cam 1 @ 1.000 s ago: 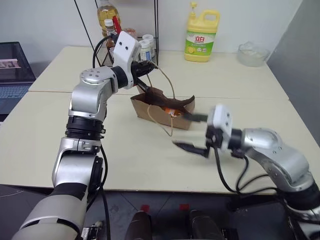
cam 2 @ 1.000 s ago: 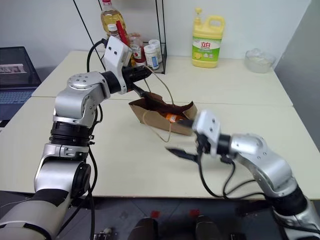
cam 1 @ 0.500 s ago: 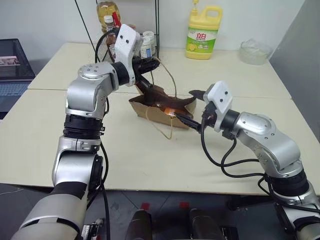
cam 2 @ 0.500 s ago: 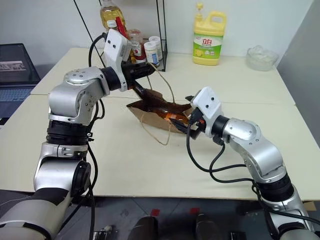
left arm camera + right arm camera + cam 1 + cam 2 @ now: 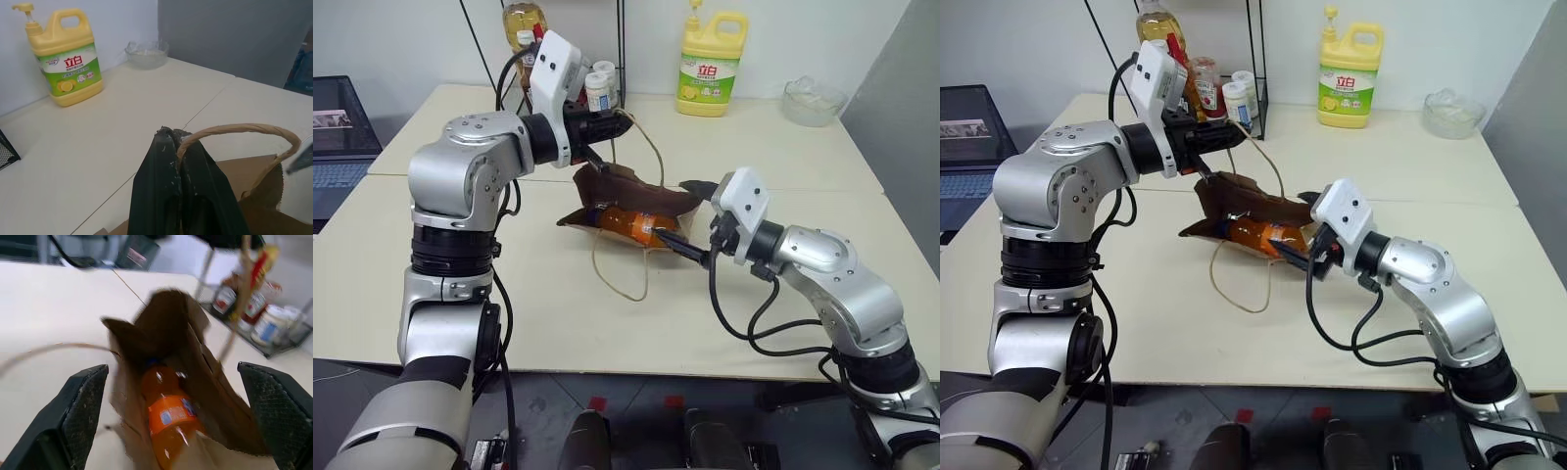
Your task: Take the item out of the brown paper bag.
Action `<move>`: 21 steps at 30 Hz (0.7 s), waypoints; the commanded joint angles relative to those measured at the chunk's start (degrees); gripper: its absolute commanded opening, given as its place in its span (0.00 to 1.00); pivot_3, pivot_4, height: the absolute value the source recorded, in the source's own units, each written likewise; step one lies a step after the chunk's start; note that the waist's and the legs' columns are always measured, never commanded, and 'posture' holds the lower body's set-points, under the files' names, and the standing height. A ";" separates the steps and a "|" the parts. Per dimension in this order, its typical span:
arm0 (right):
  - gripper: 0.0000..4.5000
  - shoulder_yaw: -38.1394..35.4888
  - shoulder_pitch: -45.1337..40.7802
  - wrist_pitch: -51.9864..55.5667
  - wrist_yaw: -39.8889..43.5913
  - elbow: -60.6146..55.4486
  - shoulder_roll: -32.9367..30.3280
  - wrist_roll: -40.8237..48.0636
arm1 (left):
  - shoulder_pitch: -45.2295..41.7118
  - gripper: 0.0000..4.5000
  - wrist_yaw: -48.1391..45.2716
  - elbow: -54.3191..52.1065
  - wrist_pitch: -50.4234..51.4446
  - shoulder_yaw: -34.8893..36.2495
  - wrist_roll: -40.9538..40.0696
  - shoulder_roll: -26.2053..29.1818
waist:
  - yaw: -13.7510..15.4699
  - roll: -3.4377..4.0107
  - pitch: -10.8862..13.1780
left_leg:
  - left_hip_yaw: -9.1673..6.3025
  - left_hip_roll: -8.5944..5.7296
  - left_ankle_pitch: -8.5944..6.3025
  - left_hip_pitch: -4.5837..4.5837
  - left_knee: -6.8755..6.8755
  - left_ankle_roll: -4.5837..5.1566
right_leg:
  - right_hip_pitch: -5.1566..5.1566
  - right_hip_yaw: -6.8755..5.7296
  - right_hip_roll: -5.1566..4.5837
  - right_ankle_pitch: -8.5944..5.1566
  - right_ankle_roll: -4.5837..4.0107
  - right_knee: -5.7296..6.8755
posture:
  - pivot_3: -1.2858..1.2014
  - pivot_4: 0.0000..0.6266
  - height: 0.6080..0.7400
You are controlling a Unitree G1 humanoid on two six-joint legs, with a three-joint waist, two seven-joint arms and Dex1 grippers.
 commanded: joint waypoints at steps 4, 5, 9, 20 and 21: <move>0.99 -1.99 0.32 4.33 0.28 -6.49 1.85 7.70 | -2.16 0.00 0.15 -2.45 1.05 1.55 -2.27 0.13 | 0.07 0.00 0.00 | -0.01 0.00 0.01 0.01 0.03 -0.01 | 0.03 0.00 0.00 0.00 0.00 0.01 | 0.52 0.24 1.00; 0.99 -0.46 -0.07 4.30 -0.46 -5.37 2.42 6.25 | -2.27 0.00 0.11 -2.43 1.16 1.58 -2.52 -0.02 | 0.07 0.00 0.00 | -0.01 0.00 -0.01 0.02 0.03 0.02 | 0.03 -0.01 0.00 0.00 0.00 0.01 | 0.52 0.24 1.00; 0.99 4.75 -3.13 5.07 -4.22 0.76 4.51 -0.44 | -2.97 0.00 0.15 -2.40 2.34 2.27 -4.23 -0.39 | -0.03 0.00 0.00 | 0.00 0.00 -0.01 0.04 0.04 0.03 | 0.01 0.01 0.00 0.00 0.00 0.04 | 0.52 0.24 1.00; 0.99 8.84 -12.39 9.70 -10.77 13.01 11.99 -10.13 | -2.49 0.00 -0.41 -4.54 3.77 2.54 -6.79 0.59 | -0.19 0.01 0.01 | 0.01 0.00 0.10 0.00 0.01 -0.16 | -0.05 0.02 0.00 0.00 -0.01 0.04 | 0.52 0.24 1.00; 0.99 9.91 -12.91 10.06 -10.46 13.09 11.65 -11.16 | -2.42 0.00 -0.35 -4.64 3.87 2.61 -6.93 0.61 | -0.18 0.01 0.01 | 0.01 0.00 0.10 0.00 0.01 -0.16 | -0.05 0.01 0.00 0.00 -0.01 0.04 | 0.52 0.24 1.00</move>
